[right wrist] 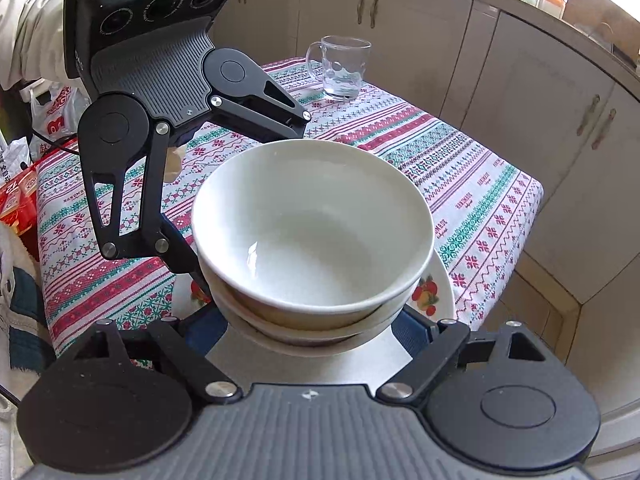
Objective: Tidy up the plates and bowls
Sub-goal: 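Lower the bowl stack onto the plates and open both grippers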
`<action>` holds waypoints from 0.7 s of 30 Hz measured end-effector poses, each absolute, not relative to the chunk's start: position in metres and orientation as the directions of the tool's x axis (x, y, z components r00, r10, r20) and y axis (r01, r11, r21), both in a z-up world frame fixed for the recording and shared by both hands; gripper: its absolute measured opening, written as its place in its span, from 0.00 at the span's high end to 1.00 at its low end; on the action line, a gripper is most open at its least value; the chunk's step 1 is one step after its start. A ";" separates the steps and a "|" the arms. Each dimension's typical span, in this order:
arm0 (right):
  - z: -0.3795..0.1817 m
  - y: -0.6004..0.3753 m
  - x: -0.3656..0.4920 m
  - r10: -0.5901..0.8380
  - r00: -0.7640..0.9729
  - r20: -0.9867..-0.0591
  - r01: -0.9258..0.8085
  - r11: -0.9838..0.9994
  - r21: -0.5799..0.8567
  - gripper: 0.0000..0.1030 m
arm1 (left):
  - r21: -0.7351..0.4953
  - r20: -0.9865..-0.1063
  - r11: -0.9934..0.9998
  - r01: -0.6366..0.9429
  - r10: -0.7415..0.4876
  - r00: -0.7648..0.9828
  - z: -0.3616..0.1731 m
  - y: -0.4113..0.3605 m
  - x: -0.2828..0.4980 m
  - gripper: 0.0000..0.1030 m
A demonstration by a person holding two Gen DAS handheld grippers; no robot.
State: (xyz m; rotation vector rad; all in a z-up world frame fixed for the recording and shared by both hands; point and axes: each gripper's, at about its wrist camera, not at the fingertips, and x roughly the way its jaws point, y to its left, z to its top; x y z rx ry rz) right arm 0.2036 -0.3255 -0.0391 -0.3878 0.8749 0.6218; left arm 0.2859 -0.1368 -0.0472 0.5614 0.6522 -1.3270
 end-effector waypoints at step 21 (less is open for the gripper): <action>-0.036 -0.319 0.179 0.302 0.549 -0.779 -0.553 0.830 -0.068 0.00 | 0.125 -0.635 0.354 0.927 -0.689 0.349 -0.031 -0.098 0.247 0.05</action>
